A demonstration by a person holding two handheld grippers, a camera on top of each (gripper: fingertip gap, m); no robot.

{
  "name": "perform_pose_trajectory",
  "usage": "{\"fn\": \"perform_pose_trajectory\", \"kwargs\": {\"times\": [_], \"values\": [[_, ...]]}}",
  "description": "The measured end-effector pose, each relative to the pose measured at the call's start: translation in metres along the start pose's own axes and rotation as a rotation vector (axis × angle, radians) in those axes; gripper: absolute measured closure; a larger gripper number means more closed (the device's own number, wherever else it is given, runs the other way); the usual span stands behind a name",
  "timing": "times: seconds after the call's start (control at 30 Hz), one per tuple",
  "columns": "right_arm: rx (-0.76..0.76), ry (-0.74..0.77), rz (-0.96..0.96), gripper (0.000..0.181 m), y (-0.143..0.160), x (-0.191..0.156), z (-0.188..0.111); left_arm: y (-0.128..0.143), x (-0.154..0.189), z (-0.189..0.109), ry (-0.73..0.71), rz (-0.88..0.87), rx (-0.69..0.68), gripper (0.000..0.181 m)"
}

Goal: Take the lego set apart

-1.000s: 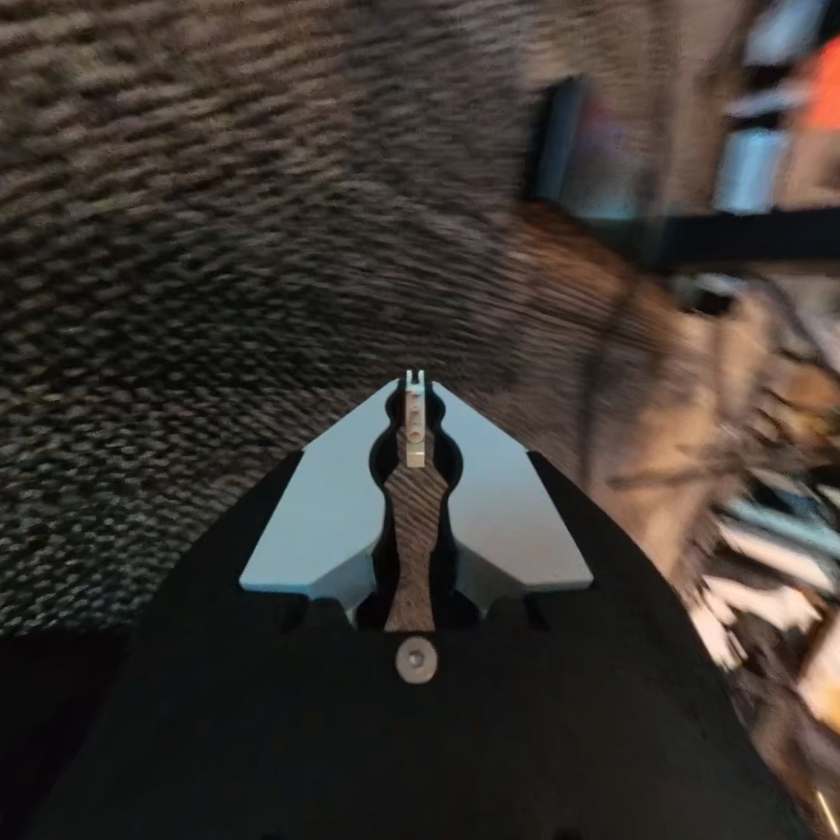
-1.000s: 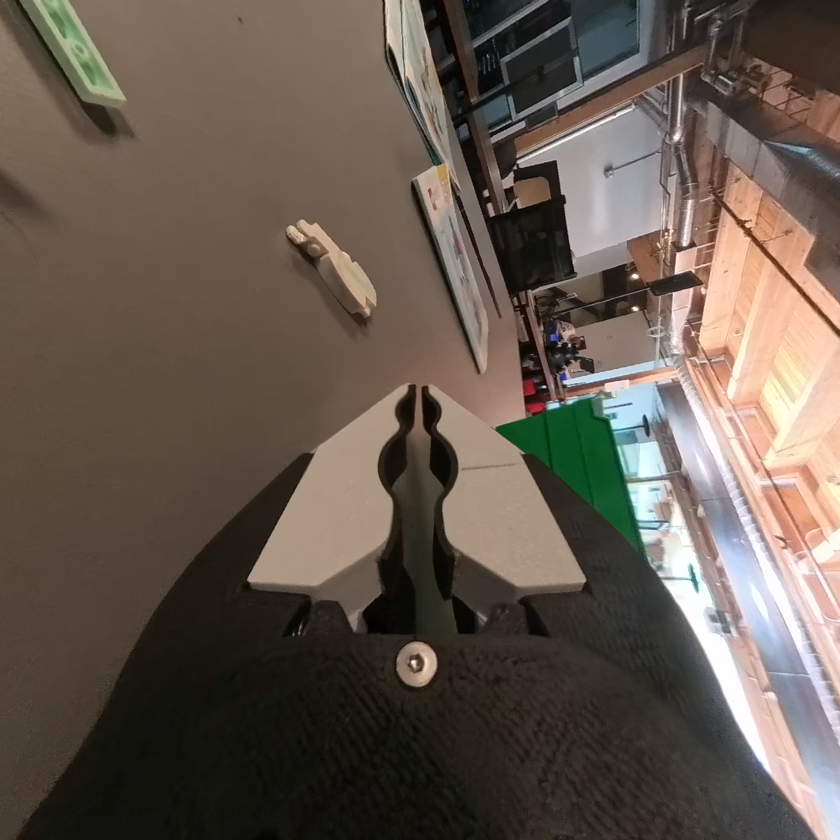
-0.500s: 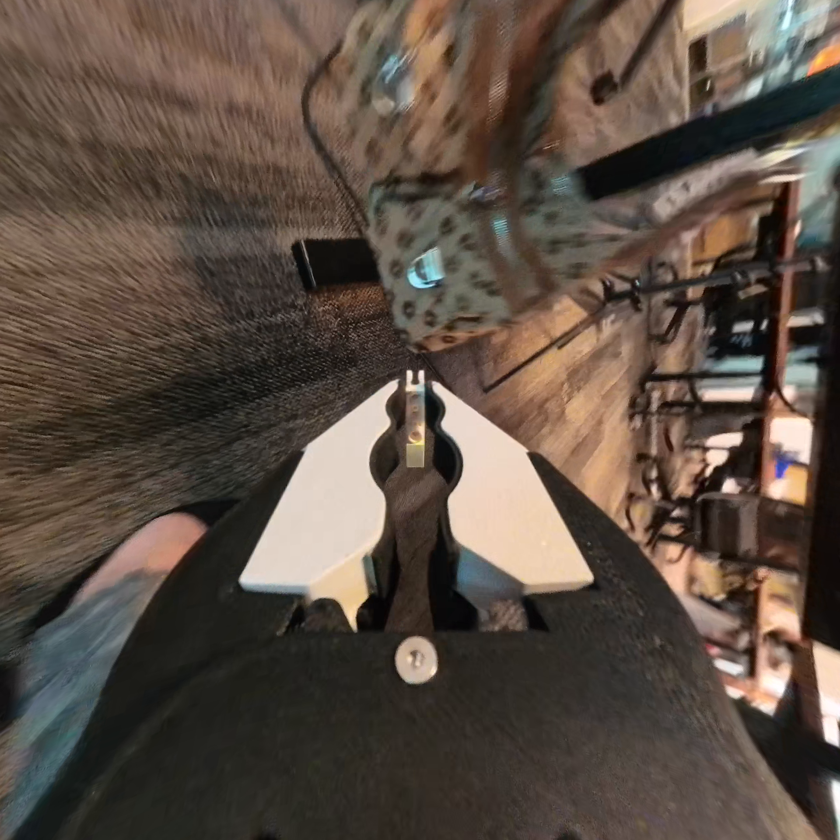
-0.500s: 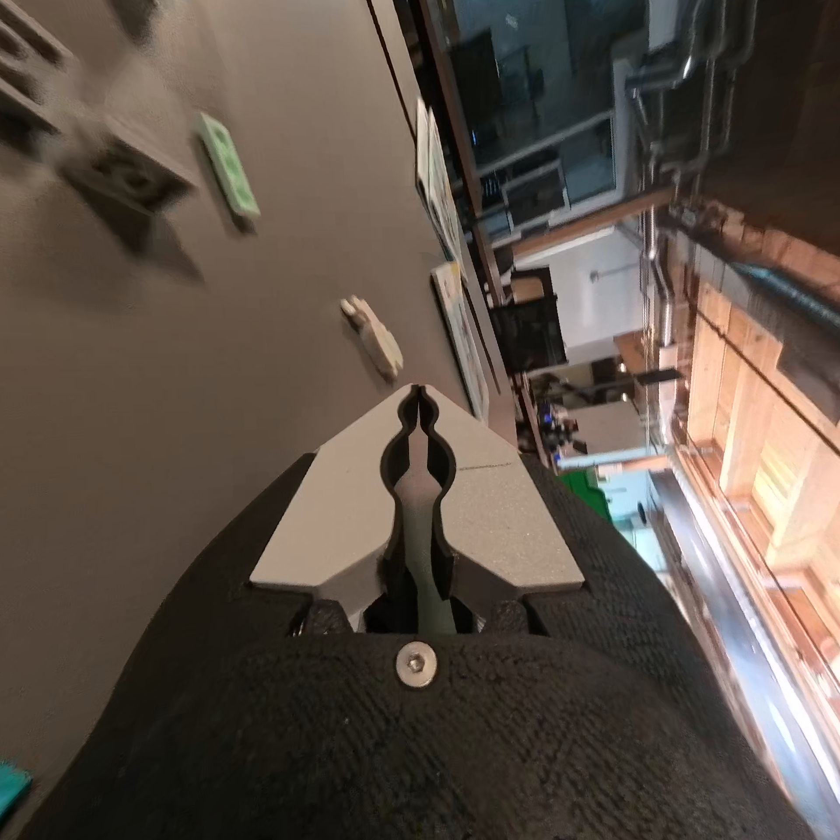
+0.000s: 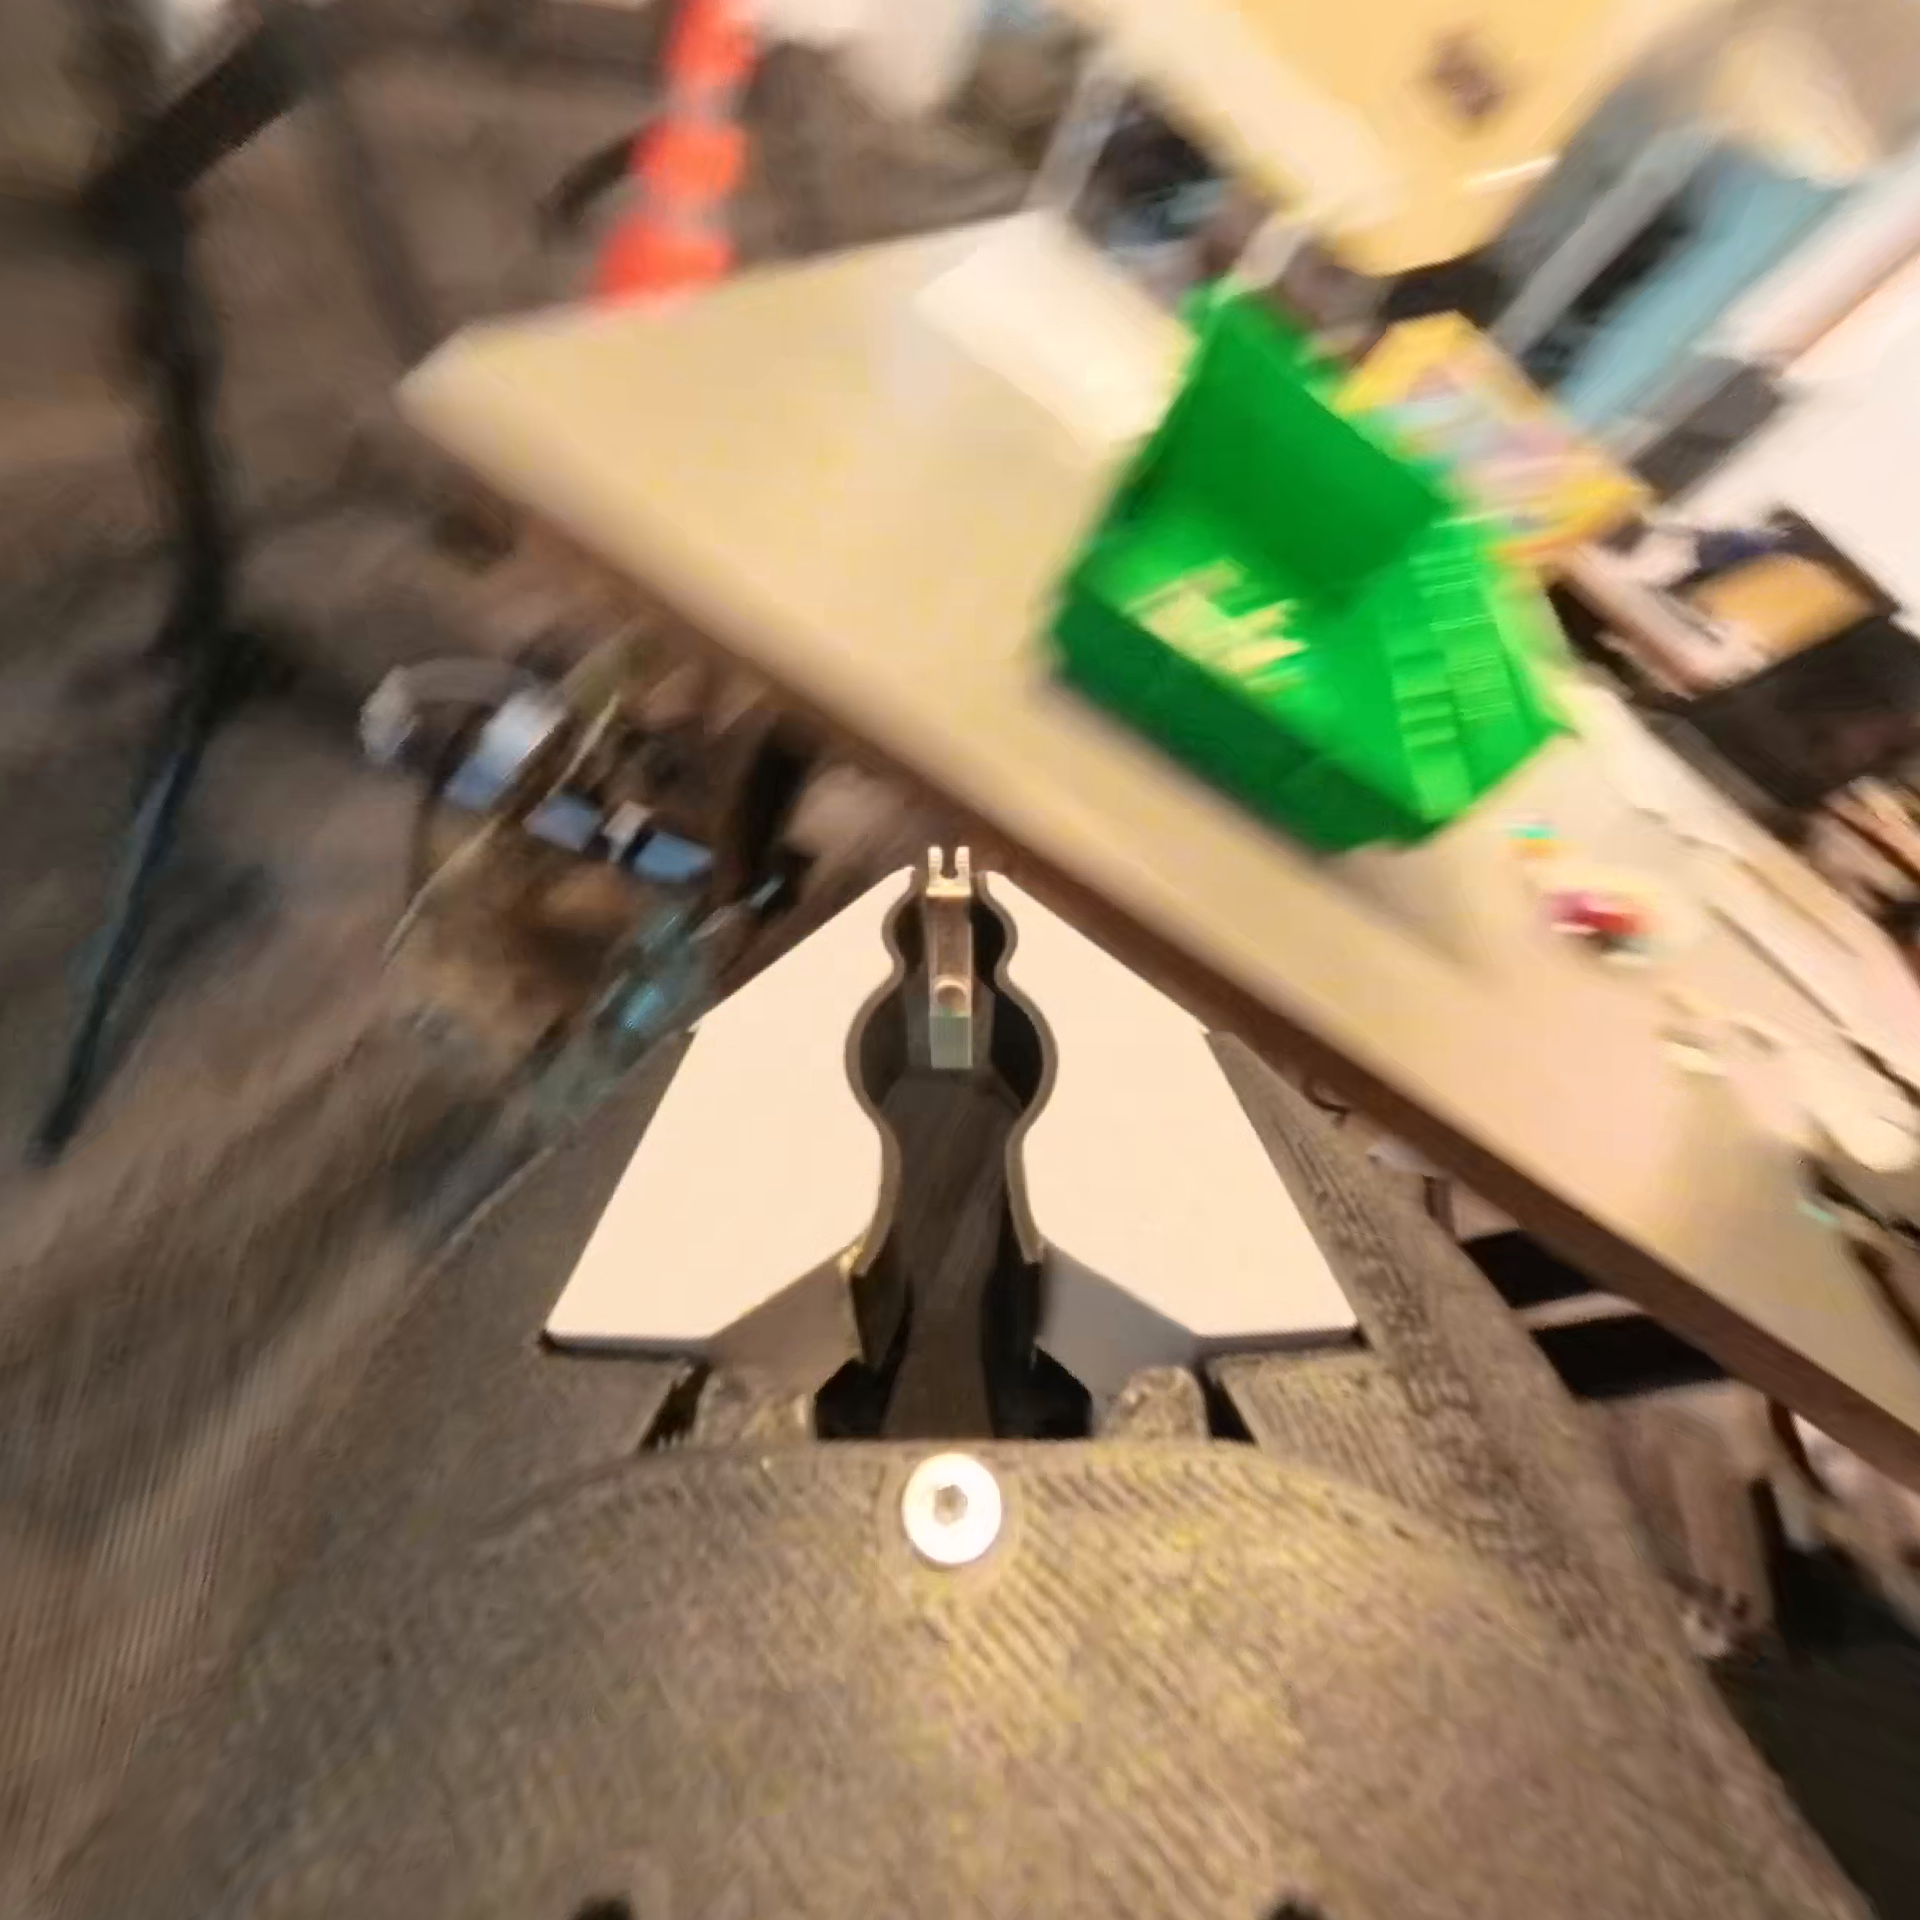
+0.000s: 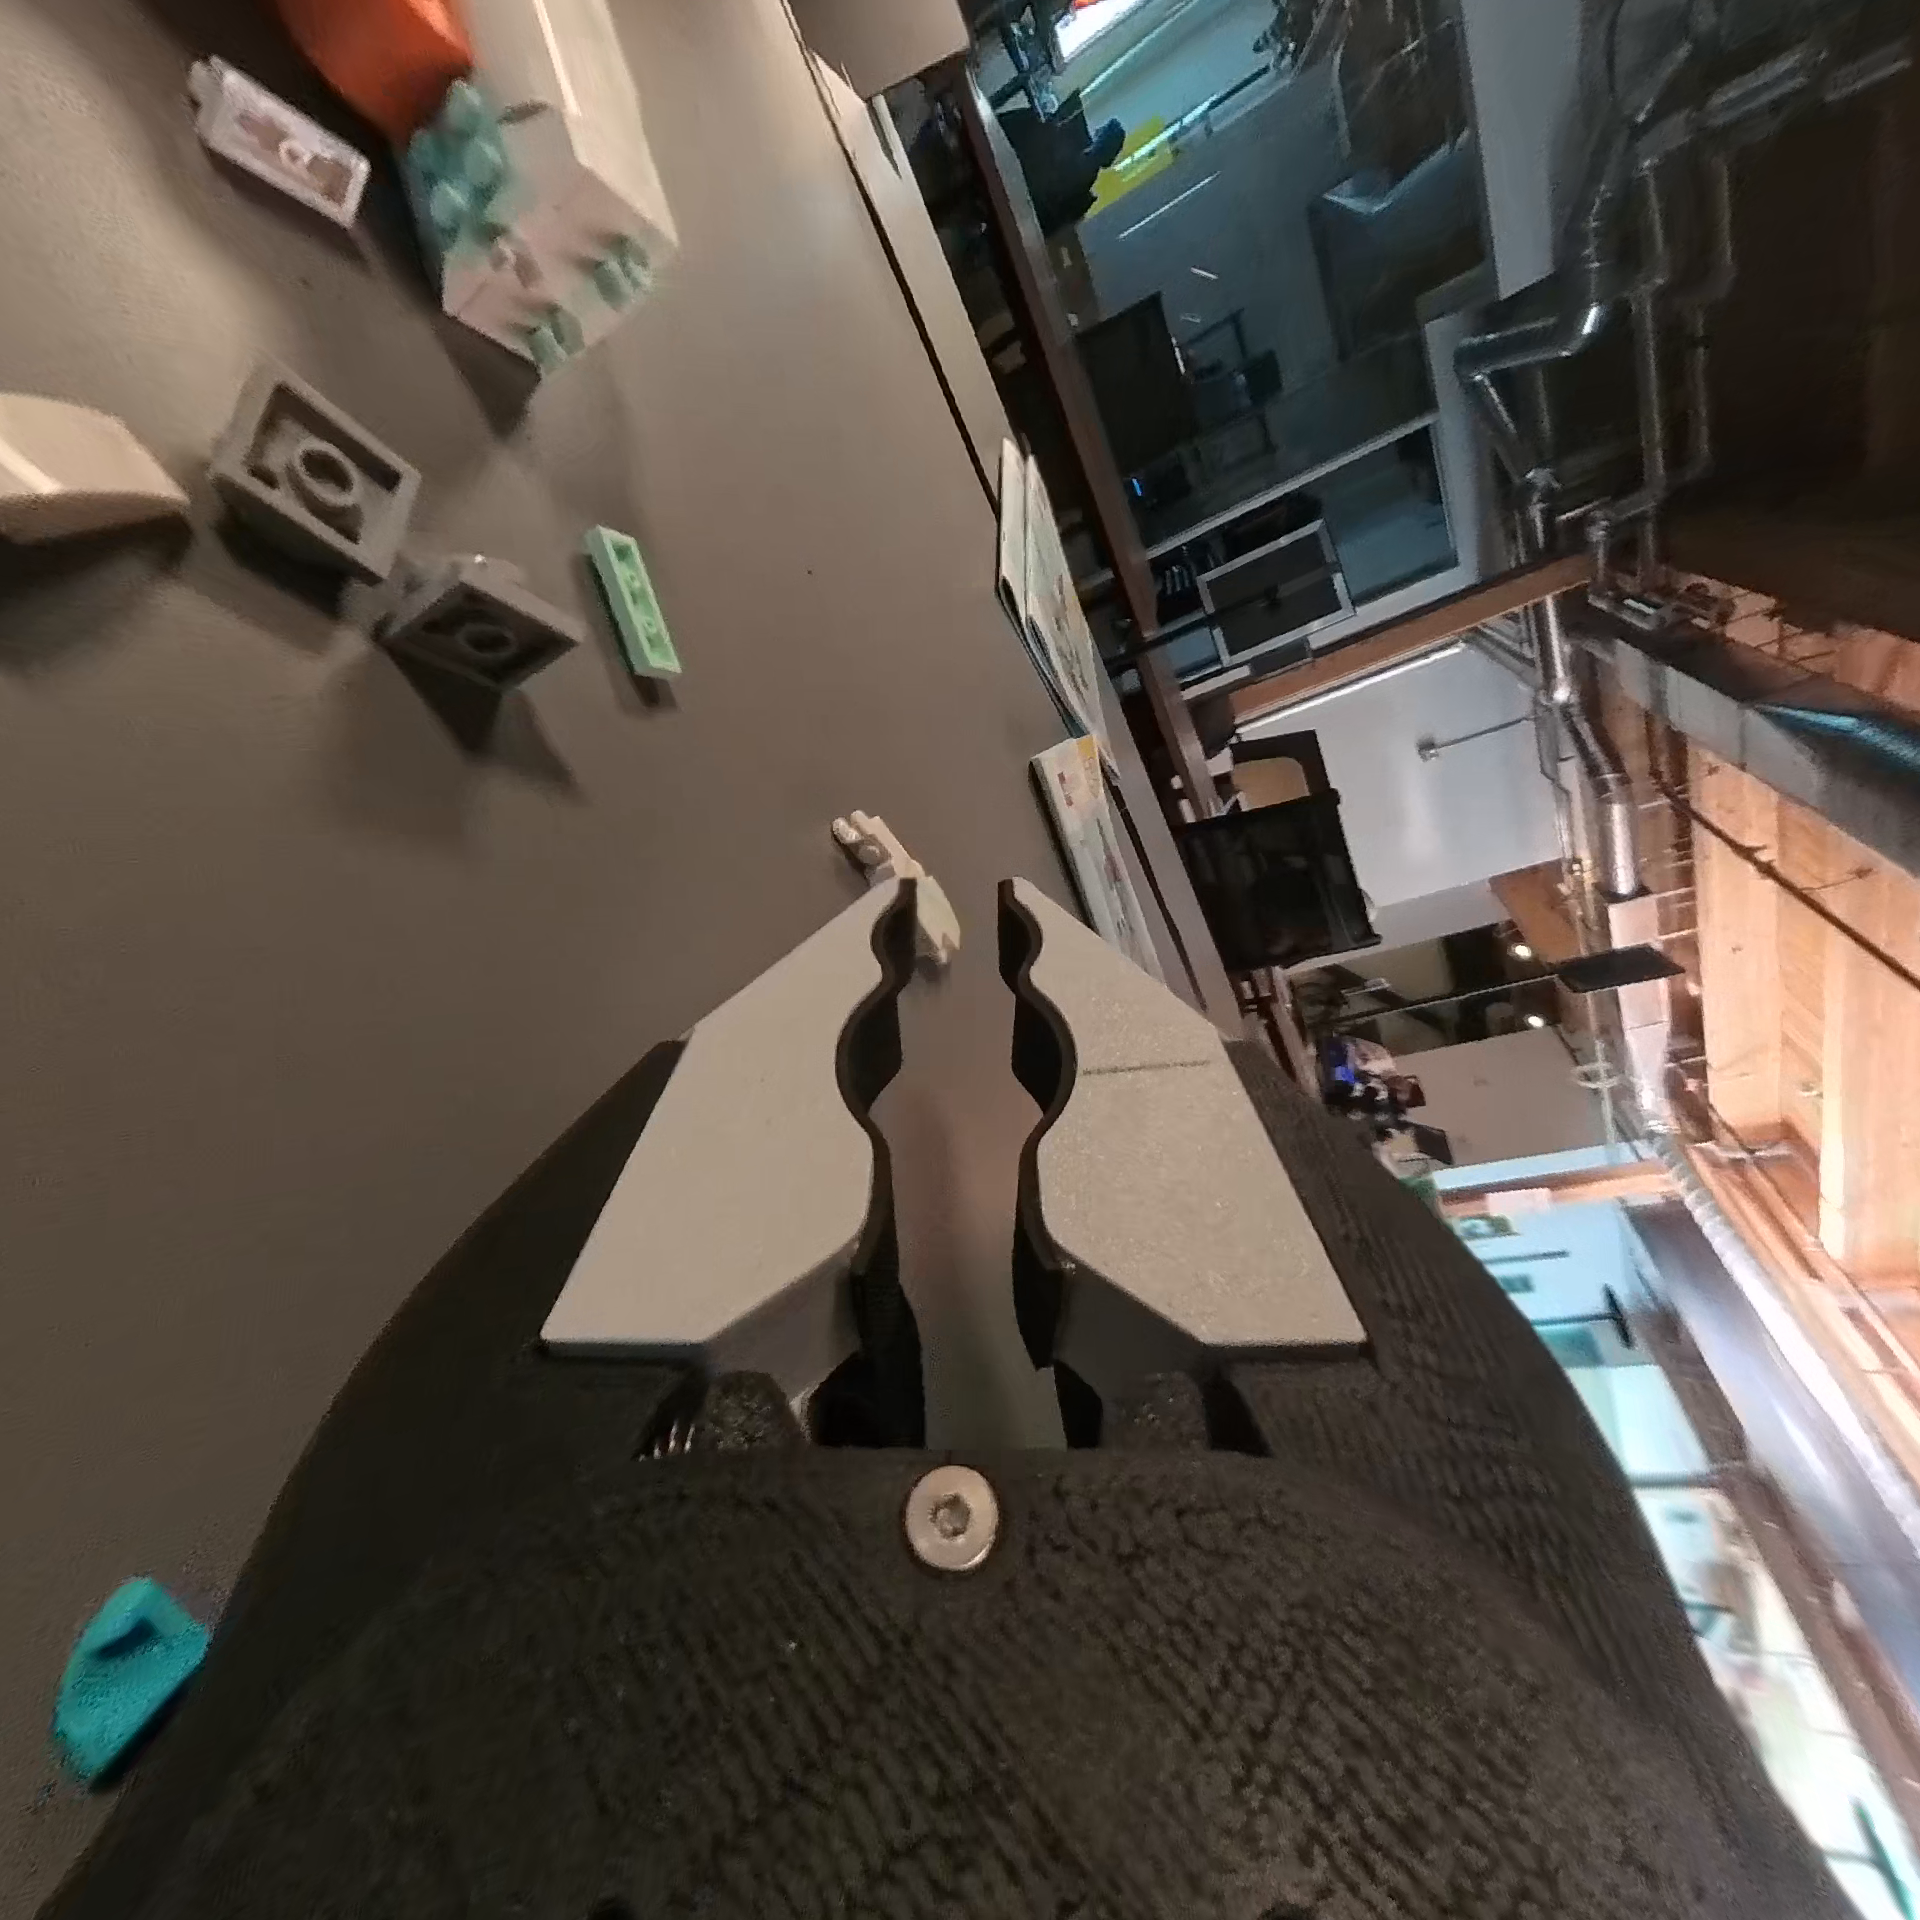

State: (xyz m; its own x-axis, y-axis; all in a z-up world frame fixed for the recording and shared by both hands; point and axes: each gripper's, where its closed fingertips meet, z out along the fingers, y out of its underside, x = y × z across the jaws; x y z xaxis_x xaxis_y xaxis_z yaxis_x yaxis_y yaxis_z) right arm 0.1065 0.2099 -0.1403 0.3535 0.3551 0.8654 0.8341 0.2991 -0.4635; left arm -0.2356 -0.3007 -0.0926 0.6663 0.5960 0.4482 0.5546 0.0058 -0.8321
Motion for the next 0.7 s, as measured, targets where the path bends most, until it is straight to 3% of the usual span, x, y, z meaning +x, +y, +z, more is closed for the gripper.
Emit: {"fn": "perform_pose_trajectory", "kwargs": {"times": [0.07,0.17,0.27,0.37,0.47,0.57,0.63,0.7], "values": [[0.025,-0.044,0.105,0.160,-0.008,0.004,0.000,-0.025,0.053,0.017,0.127,0.100,0.036,0.174],[0.091,-0.122,0.309,0.158,-0.034,0.024,-0.011,-0.042,0.144,0.040,0.345,0.239,0.074,0.174],[0.166,-0.331,0.545,0.156,-0.062,0.029,-0.032,-0.033,0.238,0.052,0.587,0.375,0.099,0.174],[0.234,-0.534,0.781,0.149,-0.081,0.035,-0.057,-0.005,0.312,0.068,0.778,0.507,0.098,0.174],[0.323,-0.751,0.854,0.142,-0.099,0.034,-0.086,0.021,0.360,0.096,0.874,0.559,0.075,0.174],[0.398,-0.928,0.790,0.138,-0.109,0.030,-0.114,0.049,0.398,0.123,0.973,0.596,0.011,0.174],[0.401,-0.942,0.764,0.138,-0.107,0.030,-0.121,0.067,0.417,0.143,1.001,0.639,-0.018,0.174],[0.368,-0.860,0.774,0.136,-0.096,0.033,-0.112,0.084,0.429,0.161,0.996,0.723,-0.029,0.174]]}}
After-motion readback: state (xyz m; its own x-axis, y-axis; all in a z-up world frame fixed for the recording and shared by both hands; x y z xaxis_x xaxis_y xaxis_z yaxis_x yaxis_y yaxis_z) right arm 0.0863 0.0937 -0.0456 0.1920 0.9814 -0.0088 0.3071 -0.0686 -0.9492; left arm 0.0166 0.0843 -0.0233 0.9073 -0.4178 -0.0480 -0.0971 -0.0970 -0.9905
